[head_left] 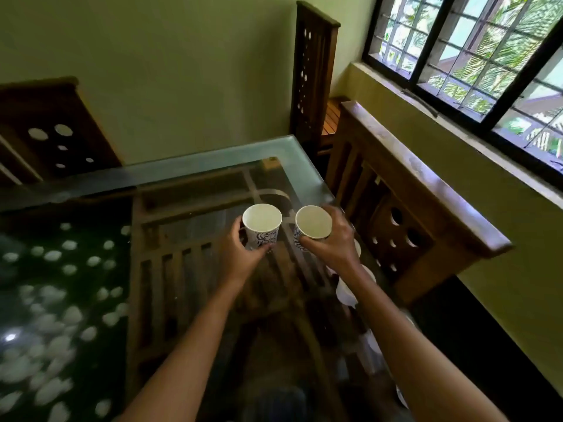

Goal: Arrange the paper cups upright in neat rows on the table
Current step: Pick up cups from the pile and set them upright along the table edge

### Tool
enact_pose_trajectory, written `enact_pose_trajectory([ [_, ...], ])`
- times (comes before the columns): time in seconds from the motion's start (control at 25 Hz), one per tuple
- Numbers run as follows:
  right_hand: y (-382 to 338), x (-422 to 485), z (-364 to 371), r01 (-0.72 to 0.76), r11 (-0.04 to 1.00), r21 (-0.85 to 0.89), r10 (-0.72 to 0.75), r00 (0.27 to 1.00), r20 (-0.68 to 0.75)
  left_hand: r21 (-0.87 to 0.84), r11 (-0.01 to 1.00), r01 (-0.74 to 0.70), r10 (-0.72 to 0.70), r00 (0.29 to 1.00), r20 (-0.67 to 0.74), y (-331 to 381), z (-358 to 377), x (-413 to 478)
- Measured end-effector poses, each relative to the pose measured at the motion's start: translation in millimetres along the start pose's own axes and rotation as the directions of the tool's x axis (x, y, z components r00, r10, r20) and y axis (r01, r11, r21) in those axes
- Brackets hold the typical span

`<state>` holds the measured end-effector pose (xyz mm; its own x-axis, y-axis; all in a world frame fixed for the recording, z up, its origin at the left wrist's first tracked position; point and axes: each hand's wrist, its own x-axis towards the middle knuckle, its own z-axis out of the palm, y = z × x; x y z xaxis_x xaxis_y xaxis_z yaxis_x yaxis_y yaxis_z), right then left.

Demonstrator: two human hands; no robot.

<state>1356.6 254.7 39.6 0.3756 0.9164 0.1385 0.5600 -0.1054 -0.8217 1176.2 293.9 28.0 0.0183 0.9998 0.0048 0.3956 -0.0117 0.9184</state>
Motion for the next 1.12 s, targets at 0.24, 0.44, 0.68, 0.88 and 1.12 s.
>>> enact_pose_trajectory([
  [0.24, 43, 82, -6, -0.038, 0.995, -0.090, 0.046, 0.996, 0.077, 0.042, 0.999, 0.029, -0.031, 0.998, 0.050, 10, 55, 61],
  [0.44, 82, 109, -5, -0.033, 0.986, -0.166, 0.068, 0.976, 0.208, 0.043, 0.996, 0.074, -0.078, 0.991, 0.105, 4, 93, 89],
  [0.68, 100, 117, -2, -0.009, 0.973, -0.231, 0.089, 0.937, 0.338, 0.020, 0.994, 0.108, -0.110, 0.983, 0.148, -4, 117, 107],
  [0.88, 103, 116, -1, 0.010, 0.976, -0.220, 0.073, 0.929, 0.363, -0.002, 0.995, 0.102, -0.100, 0.977, 0.186, -8, 129, 116],
  [1.12, 101, 117, 1, 0.013, 0.979, -0.203, 0.060, 0.936, 0.348, -0.027, 0.995, 0.094, -0.088, 0.982, 0.169, -17, 148, 130],
])
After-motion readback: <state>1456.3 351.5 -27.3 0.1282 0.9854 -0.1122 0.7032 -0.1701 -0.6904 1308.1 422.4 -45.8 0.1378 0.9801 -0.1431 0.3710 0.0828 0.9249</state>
